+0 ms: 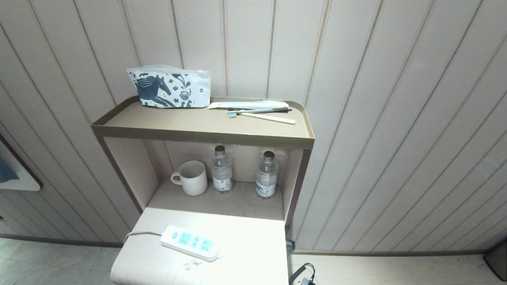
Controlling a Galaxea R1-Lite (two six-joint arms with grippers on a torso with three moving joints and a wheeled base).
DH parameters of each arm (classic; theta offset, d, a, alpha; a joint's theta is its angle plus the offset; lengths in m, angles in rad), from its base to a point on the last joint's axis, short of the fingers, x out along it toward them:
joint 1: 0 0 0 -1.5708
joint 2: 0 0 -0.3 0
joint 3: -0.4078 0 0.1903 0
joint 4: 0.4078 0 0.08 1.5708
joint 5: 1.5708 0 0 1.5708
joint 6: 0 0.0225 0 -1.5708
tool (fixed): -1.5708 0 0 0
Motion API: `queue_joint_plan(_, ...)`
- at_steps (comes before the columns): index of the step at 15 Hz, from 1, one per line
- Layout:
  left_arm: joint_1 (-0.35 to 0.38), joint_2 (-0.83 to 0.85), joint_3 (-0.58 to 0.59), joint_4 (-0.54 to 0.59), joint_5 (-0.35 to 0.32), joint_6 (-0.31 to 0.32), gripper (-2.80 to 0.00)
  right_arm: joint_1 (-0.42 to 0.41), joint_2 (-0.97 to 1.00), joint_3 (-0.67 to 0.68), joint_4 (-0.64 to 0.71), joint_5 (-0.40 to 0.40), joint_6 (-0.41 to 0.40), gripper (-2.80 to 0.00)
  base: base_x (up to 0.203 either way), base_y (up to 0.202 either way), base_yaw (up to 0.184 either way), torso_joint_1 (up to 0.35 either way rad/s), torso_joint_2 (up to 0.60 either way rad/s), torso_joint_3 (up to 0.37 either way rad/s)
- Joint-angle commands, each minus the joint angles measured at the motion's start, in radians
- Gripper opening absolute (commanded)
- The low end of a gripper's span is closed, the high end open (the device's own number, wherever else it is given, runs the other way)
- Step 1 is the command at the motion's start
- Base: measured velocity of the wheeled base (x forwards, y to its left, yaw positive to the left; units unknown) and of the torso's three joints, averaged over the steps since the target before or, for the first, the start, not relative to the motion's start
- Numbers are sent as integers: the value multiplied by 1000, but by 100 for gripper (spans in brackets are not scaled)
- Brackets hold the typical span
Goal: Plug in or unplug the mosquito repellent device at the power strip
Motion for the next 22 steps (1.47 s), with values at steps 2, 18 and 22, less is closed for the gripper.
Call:
queue_joint_plan(2,1,-50,0,-1,9,-44,-280,0,2,0,-1,0,0,-280,0,0,0,0,0,0)
queue_joint_plan(18,1,-50,0,199,12,-122,-280,0,2,0,0,0,0,-280,0,0,0,0,0,0)
queue_joint_plan(22,1,-50,0,199,12,-122,-280,0,2,0,-1,0,0,-280,0,0,0,0,0,0)
